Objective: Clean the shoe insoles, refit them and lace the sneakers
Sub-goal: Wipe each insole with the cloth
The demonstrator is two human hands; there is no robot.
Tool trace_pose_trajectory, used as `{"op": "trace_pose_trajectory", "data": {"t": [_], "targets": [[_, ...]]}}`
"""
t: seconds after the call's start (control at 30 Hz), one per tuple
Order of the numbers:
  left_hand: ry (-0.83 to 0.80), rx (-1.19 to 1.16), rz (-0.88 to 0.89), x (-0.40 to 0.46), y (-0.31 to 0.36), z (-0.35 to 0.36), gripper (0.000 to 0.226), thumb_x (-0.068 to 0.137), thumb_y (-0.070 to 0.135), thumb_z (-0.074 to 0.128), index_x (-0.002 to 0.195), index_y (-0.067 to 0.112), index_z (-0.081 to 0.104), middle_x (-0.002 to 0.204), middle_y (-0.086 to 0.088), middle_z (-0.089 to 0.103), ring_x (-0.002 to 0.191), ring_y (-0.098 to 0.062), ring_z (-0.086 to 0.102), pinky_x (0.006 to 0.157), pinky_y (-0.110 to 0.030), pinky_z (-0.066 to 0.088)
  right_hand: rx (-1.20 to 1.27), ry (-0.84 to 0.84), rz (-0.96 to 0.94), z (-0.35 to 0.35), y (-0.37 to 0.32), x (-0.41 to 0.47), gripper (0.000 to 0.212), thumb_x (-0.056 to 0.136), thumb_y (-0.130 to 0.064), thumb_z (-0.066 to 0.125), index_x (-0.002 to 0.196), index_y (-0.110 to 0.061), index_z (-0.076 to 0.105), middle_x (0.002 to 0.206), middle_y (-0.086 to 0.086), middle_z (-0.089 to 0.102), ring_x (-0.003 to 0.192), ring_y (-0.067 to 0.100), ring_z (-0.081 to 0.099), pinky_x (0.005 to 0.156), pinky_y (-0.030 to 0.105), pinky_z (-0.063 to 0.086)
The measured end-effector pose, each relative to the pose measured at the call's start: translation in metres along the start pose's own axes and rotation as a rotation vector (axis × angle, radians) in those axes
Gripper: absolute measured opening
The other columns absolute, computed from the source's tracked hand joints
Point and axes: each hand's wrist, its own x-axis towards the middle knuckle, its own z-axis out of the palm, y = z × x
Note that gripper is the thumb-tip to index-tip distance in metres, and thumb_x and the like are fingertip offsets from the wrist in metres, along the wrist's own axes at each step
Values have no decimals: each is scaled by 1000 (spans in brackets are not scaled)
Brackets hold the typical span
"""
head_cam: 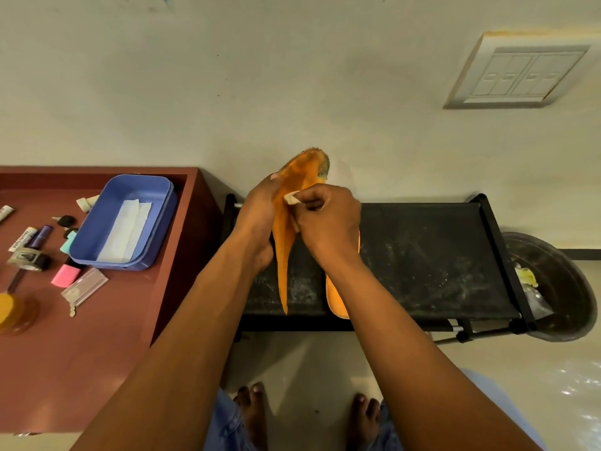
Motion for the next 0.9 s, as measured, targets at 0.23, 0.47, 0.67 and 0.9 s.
{"op": "trace_pose_trajectory", "data": {"t": [0.23,0.47,0.67,0.9], "targets": [[-114,141,-28,-4,-5,7,33,108,39,45,132,23,60,103,-11,79,87,-33,77,87,-54,61,47,363,14,-25,4,21,9,89,-17,74,94,-23,78,85,-12,71,78,4,67,76,26,60],[-110,139,-17,2,-5,3,37,110,39,42,136,21,60,104,-10,79,91,-32,77,86,-53,61,64,201,-24,-26,4,23,12,87,-17,78,99,-21,80,87,-11,73,77,1,67,68,13,54],[38,-80,-4,7,5,-7,43,111,36,35,131,11,63,112,-18,76,90,-27,77,68,-34,64,97,-280,-86,-1,-3,8,9,83,-13,81,91,-18,81,80,-4,77,71,8,72,70,31,62],[127,-257,21,10,20,-27,57,107,44,35,142,3,55,143,-27,56,115,-39,61,108,-53,46,193,-670,-113,-7,-3,7,17,80,-7,83,96,-6,80,94,7,78,94,23,72,89,42,60]]}}
